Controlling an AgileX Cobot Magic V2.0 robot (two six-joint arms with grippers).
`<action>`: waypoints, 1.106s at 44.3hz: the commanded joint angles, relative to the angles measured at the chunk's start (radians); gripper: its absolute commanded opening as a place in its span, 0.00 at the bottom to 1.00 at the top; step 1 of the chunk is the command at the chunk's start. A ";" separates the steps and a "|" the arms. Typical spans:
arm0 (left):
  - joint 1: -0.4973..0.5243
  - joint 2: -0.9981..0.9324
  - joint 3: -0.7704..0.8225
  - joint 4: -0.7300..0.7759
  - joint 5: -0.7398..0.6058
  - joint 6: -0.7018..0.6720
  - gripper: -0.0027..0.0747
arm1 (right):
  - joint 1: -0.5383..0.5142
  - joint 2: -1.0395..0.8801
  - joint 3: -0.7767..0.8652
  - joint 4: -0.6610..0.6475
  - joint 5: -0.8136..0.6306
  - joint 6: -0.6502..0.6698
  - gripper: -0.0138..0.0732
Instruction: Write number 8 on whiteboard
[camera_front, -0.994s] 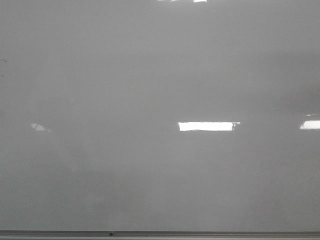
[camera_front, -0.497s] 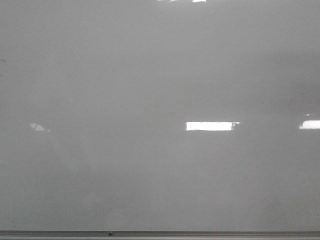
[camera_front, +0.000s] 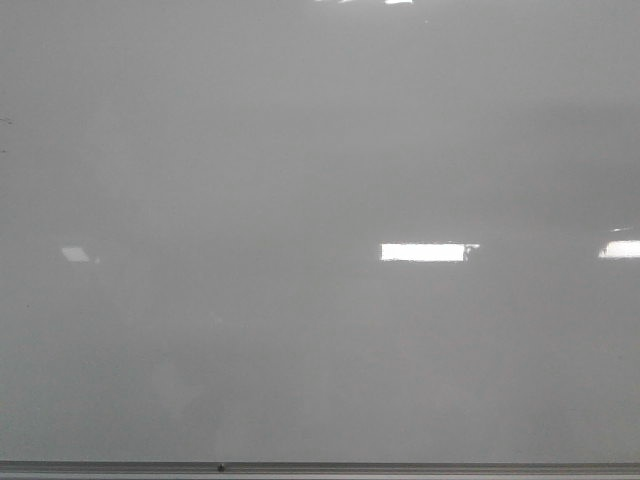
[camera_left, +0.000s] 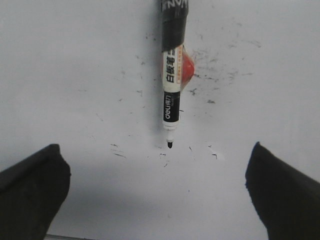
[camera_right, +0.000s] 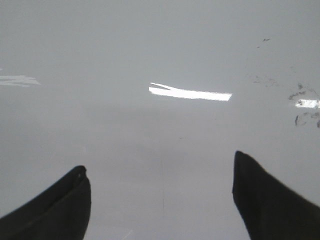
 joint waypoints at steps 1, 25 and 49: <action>-0.016 0.092 -0.069 -0.005 -0.089 -0.012 0.93 | 0.000 0.016 -0.033 -0.002 -0.076 0.001 0.85; -0.037 0.415 -0.167 0.000 -0.277 -0.009 0.83 | 0.000 0.016 -0.033 -0.002 -0.076 0.001 0.85; -0.037 0.452 -0.167 0.002 -0.322 -0.009 0.33 | 0.000 0.016 -0.033 -0.002 -0.092 0.001 0.85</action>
